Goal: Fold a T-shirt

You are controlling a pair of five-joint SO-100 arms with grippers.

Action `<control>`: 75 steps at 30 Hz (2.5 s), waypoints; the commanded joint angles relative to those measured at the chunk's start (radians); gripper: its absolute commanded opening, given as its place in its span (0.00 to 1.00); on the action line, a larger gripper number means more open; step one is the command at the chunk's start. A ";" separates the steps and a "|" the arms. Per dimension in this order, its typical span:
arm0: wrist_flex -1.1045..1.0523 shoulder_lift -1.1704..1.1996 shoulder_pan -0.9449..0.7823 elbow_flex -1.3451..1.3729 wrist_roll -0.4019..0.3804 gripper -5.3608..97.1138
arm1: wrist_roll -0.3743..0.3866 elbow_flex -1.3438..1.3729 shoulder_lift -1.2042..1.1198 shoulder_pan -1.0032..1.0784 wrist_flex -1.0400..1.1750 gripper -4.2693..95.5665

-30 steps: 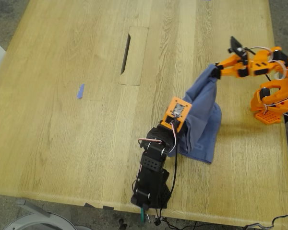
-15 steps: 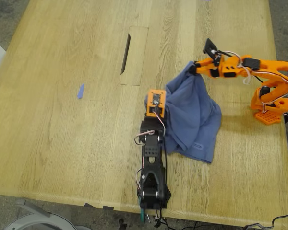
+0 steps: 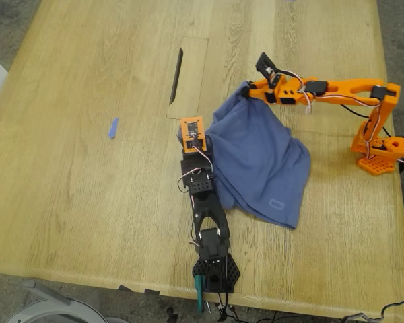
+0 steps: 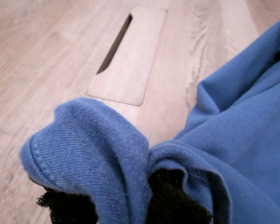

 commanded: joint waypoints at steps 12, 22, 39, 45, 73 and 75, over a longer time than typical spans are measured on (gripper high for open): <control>-0.149 -0.123 -0.117 -0.236 0.023 0.05 | -0.008 -0.341 -0.207 0.078 -0.031 0.04; -0.261 -0.311 -0.149 -0.402 0.023 0.05 | -0.015 -0.485 -0.357 0.115 -0.112 0.04; -0.611 -0.376 -0.138 -0.480 0.031 0.05 | -0.035 -0.721 -0.532 0.135 -0.314 0.04; -0.430 -0.190 -0.064 -0.431 0.021 0.05 | -0.040 -0.850 -0.549 0.121 -0.298 0.04; 0.661 0.716 0.342 -0.152 -0.031 0.05 | -0.014 0.080 0.555 0.044 0.591 0.04; 0.750 0.770 0.407 -0.121 -0.040 0.05 | -0.011 0.206 0.670 0.025 0.621 0.04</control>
